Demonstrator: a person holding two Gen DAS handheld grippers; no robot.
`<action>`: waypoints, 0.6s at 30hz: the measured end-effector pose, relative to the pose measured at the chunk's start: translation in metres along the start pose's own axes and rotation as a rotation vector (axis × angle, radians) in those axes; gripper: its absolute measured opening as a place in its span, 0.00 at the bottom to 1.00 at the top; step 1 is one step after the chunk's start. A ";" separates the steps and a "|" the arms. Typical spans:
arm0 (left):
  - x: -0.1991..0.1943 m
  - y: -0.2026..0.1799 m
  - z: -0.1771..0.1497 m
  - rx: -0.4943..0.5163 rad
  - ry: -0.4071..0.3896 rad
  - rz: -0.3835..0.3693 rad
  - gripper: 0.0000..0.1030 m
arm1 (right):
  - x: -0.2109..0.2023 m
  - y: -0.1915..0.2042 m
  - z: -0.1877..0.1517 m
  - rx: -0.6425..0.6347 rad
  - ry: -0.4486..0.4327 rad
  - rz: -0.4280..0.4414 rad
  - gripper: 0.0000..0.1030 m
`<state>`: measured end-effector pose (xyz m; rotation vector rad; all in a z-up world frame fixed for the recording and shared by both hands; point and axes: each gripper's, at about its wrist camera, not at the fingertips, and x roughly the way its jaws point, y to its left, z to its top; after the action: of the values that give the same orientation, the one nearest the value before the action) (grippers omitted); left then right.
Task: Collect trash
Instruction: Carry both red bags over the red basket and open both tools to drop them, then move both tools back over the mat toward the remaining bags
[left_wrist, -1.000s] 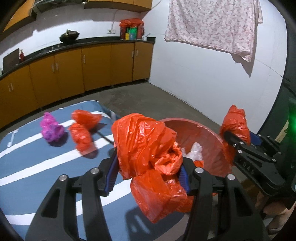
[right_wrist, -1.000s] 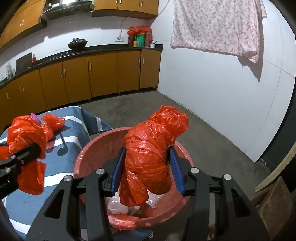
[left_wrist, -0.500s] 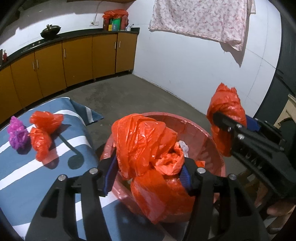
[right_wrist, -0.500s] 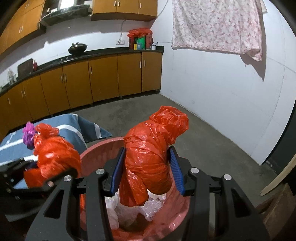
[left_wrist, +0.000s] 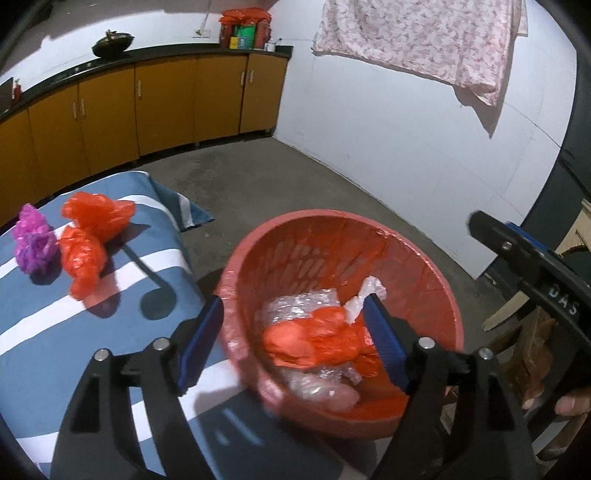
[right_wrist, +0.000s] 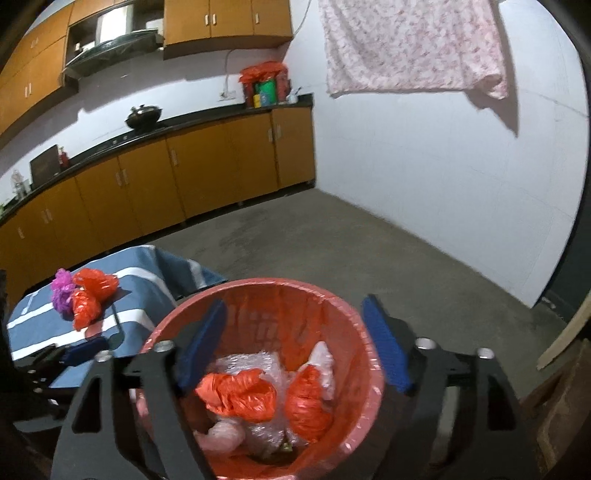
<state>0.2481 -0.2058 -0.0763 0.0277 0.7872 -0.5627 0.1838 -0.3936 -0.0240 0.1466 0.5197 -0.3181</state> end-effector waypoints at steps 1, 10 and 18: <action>-0.005 0.004 -0.002 -0.004 -0.012 0.017 0.79 | -0.003 0.001 0.000 -0.007 -0.012 -0.010 0.89; -0.057 0.050 -0.026 0.020 -0.100 0.249 0.90 | -0.010 0.043 -0.004 -0.105 -0.013 0.061 0.92; -0.105 0.127 -0.054 -0.064 -0.122 0.442 0.93 | -0.011 0.123 -0.014 -0.229 -0.002 0.168 0.92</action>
<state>0.2152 -0.0356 -0.0669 0.1043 0.6531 -0.1185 0.2090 -0.2716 -0.0236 -0.0320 0.5343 -0.0939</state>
